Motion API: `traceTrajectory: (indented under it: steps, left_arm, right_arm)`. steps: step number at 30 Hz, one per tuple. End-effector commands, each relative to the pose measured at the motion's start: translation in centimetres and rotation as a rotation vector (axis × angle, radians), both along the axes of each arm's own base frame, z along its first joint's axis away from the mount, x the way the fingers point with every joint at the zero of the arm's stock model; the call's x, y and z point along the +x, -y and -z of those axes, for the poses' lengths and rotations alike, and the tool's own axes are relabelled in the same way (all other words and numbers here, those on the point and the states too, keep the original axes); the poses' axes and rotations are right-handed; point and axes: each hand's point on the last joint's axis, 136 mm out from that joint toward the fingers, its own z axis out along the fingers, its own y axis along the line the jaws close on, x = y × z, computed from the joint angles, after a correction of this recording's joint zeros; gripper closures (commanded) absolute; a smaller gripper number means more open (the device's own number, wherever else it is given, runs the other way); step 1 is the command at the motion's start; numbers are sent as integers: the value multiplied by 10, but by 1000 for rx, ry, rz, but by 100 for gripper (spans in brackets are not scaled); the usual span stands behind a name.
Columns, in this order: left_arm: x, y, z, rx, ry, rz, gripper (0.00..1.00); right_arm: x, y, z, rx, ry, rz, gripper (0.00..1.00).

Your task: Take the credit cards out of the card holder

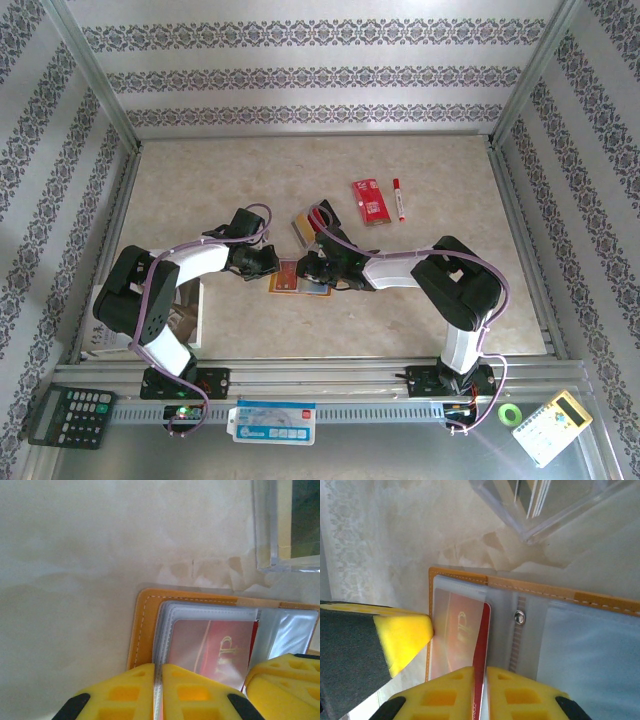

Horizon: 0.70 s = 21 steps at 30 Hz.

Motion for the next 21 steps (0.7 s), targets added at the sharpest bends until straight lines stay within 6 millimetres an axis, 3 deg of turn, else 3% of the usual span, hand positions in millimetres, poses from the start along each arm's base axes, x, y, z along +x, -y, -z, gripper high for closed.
traceTrajectory:
  steps: [1,21]
  left_arm:
    - [-19,-3,21,55,-68,39,89]
    - [-19,-3,19,53,-66,36,88]
  right_arm:
    - [0,4,4,4,-23,9,85]
    - [-1,-3,7,20,-54,-16,89]
